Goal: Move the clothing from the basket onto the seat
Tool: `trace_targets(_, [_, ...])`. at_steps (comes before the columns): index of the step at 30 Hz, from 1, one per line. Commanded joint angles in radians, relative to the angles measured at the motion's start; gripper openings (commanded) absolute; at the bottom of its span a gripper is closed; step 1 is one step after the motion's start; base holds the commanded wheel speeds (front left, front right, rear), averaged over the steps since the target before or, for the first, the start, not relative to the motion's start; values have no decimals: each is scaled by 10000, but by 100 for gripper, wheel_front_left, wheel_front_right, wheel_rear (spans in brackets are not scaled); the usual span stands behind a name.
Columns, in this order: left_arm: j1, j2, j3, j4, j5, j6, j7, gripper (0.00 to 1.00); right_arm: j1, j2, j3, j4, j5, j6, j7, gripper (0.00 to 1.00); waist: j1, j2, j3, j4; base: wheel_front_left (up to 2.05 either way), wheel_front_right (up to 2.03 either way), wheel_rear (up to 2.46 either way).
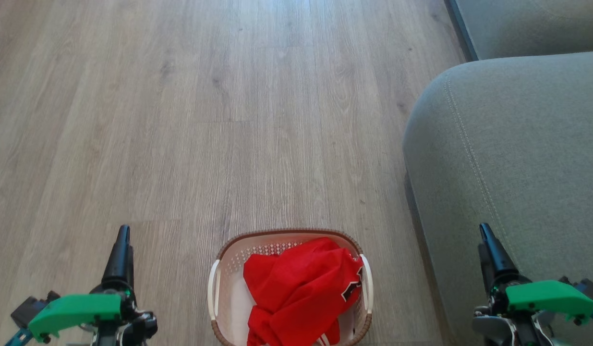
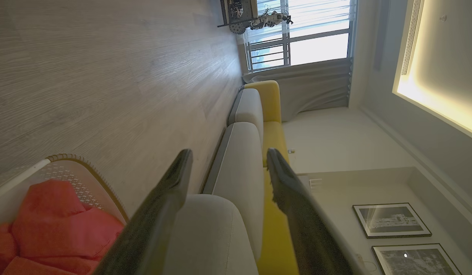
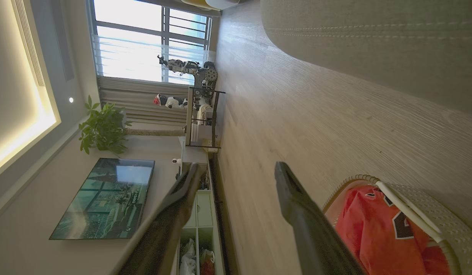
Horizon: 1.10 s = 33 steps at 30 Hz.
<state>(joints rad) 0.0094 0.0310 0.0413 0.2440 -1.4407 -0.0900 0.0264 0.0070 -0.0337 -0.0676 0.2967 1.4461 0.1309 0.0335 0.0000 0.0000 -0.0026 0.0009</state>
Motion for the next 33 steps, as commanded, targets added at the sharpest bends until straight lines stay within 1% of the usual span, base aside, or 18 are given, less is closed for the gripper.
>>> trace_targets(1, [-256, 107, 23, -484, 236, 24, -85, 100, -526, -65, 84, -432, -222, 0, -135, 100, 0, 0, -4, 3, 0, 0, 0])
trace_targets(5, [-227, 111, -79, -700, 878, 150, -202, 100, -520, -70, 181, -621, -808, 0, -253, 100, 0, 0, -20, 11, 0, 0, 0])
trace_targets(6, [-227, 111, -79, -700, 878, 150, -202, 100, -520, -70, 181, -621, -808, 0, -253, 100, 0, 0, -20, 11, 0, 0, 0])
trace_targets(17, [-94, 120, -436, -1107, 2736, 453, -524, 100, -483, -81, 476, -1015, -2734, -1, -578, 100, 0, 0, -84, 49, 0, 0, 0])
trace_targets(25, [68, 128, -626, -1186, 4364, 589, -759, 100, -440, -90, 802, -1176, -3956, -1, -814, 100, 0, 0, -127, 61, 0, 0, 0])
trace_targets(33, [250, 135, -708, -1339, 5579, 778, -992, 100, -417, -98, 1072, -1269, -5146, -1, -1049, 100, 0, 0, -156, 74, 0, 0, 0])
